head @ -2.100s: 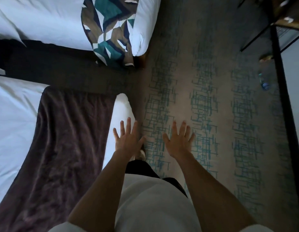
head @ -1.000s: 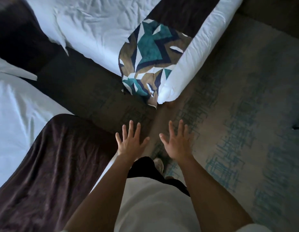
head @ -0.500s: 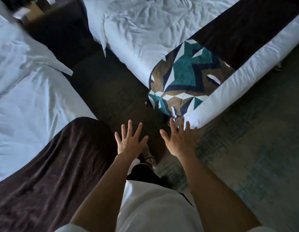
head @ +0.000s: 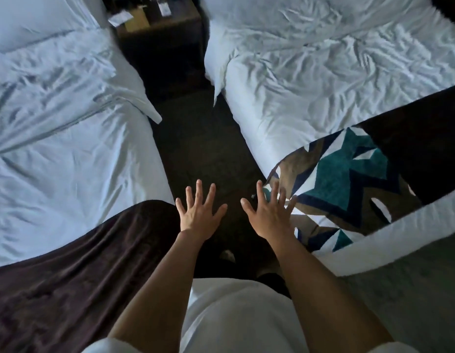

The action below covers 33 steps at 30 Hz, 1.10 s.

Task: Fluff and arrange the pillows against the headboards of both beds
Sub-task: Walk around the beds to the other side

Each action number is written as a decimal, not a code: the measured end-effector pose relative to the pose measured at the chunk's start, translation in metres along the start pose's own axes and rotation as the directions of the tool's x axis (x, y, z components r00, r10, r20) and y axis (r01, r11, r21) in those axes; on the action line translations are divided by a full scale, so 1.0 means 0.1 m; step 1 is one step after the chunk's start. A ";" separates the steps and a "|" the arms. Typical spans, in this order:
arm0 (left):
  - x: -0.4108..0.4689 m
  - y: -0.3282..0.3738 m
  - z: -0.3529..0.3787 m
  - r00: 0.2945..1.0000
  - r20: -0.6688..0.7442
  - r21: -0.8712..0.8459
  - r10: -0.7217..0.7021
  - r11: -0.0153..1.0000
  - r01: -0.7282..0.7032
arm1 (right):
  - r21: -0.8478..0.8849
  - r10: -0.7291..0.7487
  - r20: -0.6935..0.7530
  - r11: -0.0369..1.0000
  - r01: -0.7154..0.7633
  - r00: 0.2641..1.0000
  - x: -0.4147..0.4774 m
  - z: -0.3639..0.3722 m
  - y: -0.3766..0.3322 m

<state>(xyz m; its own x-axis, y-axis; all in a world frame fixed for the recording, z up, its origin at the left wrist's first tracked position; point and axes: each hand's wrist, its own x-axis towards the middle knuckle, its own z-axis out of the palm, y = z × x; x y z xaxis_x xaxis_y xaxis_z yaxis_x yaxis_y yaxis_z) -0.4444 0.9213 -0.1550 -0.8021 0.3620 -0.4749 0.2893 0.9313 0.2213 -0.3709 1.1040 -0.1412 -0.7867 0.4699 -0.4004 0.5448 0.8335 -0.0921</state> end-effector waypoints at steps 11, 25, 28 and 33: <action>0.92 -0.20 -0.49 0.986 -0.048 -0.036 -0.163 0.986 0.161 | -0.054 -0.210 0.023 0.976 0.211 0.977 1.25 -0.43 -0.59; 2.44 0.00 -1.28 0.913 -0.101 -0.182 -0.396 0.909 0.374 | -0.157 -0.410 0.055 0.897 0.413 0.911 3.25 -1.21 -1.04; 2.63 -0.01 -1.44 0.892 -0.106 -0.204 -0.439 0.888 0.413 | -0.182 -0.431 0.075 0.881 0.437 0.899 3.57 -1.34 -1.15; 2.87 -0.23 -1.71 0.851 -0.109 -0.245 -0.513 0.844 0.477 | -0.208 -0.505 0.101 0.832 0.515 0.857 4.00 -1.56 -1.54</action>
<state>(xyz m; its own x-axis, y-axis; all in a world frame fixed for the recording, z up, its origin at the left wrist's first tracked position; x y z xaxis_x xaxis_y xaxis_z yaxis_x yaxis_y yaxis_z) -0.7711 0.9967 -0.1508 -0.8885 -0.1742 -0.4245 -0.2665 0.9490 0.1683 -0.8148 1.2090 -0.1445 -0.9201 -0.0476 -0.3887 -0.0124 0.9956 -0.0926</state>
